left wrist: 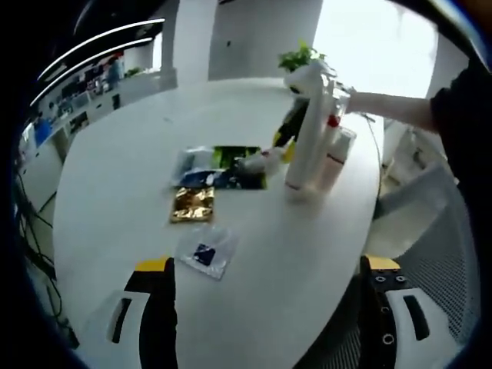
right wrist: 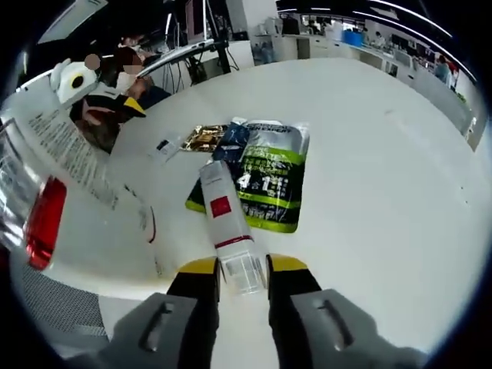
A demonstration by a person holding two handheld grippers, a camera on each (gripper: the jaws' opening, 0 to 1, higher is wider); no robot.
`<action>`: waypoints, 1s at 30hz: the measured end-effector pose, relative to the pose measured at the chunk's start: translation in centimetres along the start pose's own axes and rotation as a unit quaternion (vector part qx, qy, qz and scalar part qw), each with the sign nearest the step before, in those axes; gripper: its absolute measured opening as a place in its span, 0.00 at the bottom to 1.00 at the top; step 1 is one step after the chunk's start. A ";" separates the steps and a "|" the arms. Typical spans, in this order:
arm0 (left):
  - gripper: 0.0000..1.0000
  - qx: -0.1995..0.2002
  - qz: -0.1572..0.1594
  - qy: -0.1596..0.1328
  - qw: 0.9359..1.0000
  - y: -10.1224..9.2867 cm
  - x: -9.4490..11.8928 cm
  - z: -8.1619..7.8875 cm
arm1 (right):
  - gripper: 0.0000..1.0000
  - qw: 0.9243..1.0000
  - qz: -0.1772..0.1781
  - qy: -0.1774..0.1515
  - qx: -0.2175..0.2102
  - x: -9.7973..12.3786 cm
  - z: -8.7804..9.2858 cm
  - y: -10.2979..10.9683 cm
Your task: Arrange the skincare products in the storage area until every visible bottle or jar stands upright without overlapping.
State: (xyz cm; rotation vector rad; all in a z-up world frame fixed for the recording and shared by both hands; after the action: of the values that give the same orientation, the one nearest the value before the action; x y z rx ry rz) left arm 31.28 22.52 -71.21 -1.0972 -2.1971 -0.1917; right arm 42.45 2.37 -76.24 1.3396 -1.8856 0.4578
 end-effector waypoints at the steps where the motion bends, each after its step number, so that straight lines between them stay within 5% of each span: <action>1: 0.97 0.000 0.000 0.000 1.000 0.0 0.0 0.0 | 0.23 1.000 0.000 0.004 0.004 -0.1 -0.1 0.0; 12: 0.97 -0.011 0.005 -0.006 1.000 -0.5 -0.2 -1.0 | 0.18 0.997 0.005 0.043 0.064 0.0 -0.4 0.2; 30: 0.97 -0.032 -0.001 -0.020 0.999 -1.1 0.7 -2.1 | 0.17 0.992 0.074 -0.011 0.097 3.9 -3.2 -0.5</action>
State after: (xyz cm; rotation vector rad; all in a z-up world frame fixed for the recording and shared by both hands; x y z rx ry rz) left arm 31.21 21.45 -69.03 -1.1438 -2.2409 -0.2437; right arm 43.46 1.84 -71.26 1.3372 -2.0075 0.7211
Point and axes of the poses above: the point that each gripper's makers call its tool centre point, and the gripper's own axes: x roughly backward along the fingers, y roughly to its left, z roughly out of its underside, the point moved 2 cm from there along x, roughly backward along the fingers, and after that the axes turned 4 degrees about -y, right-handed, at the moved point
